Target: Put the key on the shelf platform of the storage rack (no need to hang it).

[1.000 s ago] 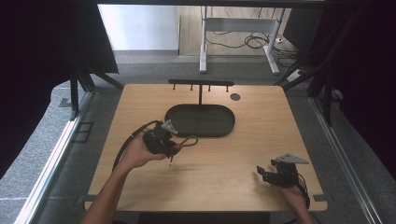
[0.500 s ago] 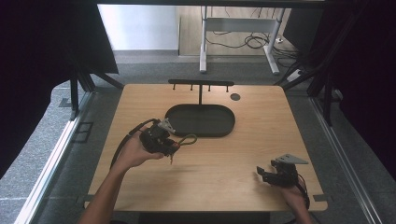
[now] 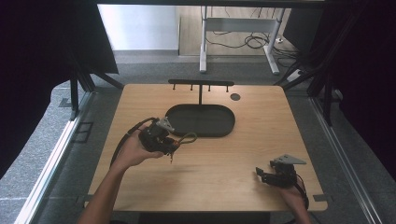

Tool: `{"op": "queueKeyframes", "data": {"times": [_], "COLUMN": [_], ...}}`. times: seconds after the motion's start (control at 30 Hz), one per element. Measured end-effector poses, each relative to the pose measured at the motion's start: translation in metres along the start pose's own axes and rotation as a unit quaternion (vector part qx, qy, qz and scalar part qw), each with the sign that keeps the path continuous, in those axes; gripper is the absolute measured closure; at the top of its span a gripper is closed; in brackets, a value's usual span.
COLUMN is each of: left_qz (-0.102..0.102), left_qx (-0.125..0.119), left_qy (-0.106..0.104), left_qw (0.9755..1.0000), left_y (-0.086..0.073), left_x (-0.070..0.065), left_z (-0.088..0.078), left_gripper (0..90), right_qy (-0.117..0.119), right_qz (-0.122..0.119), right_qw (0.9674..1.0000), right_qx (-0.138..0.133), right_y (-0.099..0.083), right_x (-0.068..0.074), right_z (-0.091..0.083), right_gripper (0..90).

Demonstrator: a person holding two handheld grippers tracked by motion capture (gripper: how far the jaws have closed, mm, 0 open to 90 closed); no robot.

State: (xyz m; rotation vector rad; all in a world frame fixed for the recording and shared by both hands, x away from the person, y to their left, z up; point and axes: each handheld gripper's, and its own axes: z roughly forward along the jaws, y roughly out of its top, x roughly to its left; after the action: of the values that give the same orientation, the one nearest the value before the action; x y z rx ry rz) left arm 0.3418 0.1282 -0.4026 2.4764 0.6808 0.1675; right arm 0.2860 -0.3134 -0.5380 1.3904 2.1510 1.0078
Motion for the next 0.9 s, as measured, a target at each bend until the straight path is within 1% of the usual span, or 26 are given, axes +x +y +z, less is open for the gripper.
{"op": "queueKeyframes", "data": {"times": [0.07,0.17,0.3,0.37,0.53,0.57,0.67,0.9], "left_qz": [0.001,0.004,0.005,0.008,0.008,0.009,0.012,0.019], "left_qx": [0.001,0.008,0.009,0.011,0.012,0.012,0.018,0.028], "left_qy": [0.006,0.007,0.008,0.011,0.015,0.014,0.014,0.009], "left_qw": [1.0000,0.9999,0.9999,0.9999,0.9998,0.9998,0.9997,0.9994], "left_y": [0.003,0.008,0.014,0.020,0.028,0.032,0.036,0.050], "left_x": [0.002,0.004,0.007,0.010,0.015,0.017,0.019,0.021], "left_z": [-0.002,-0.001,0.001,0.002,0.003,0.006,0.010,0.023], "left_gripper": [67.0,67.0,67.0,67.0,67.0,67.0,67.1,67.0], "right_qy": [0.000,-0.001,-0.001,-0.002,-0.004,-0.004,-0.004,-0.004], "right_qz": [-0.002,-0.003,0.000,0.001,0.000,0.000,0.002,0.002], "right_qw": [1.0000,1.0000,1.0000,0.9999,0.9999,0.9999,0.9999,0.9998], "right_qx": [0.000,-0.001,-0.007,-0.012,-0.014,-0.015,-0.016,-0.022], "right_y": [0.000,0.000,0.001,0.002,0.002,0.003,0.003,0.005], "right_x": [0.000,0.000,0.000,0.000,-0.001,-0.001,-0.001,-0.001], "right_z": [0.000,0.000,-0.002,-0.004,-0.005,-0.006,-0.006,-0.008], "right_gripper": [29.1,29.2,29.3,29.6,29.6,29.6,29.6,29.7]}}
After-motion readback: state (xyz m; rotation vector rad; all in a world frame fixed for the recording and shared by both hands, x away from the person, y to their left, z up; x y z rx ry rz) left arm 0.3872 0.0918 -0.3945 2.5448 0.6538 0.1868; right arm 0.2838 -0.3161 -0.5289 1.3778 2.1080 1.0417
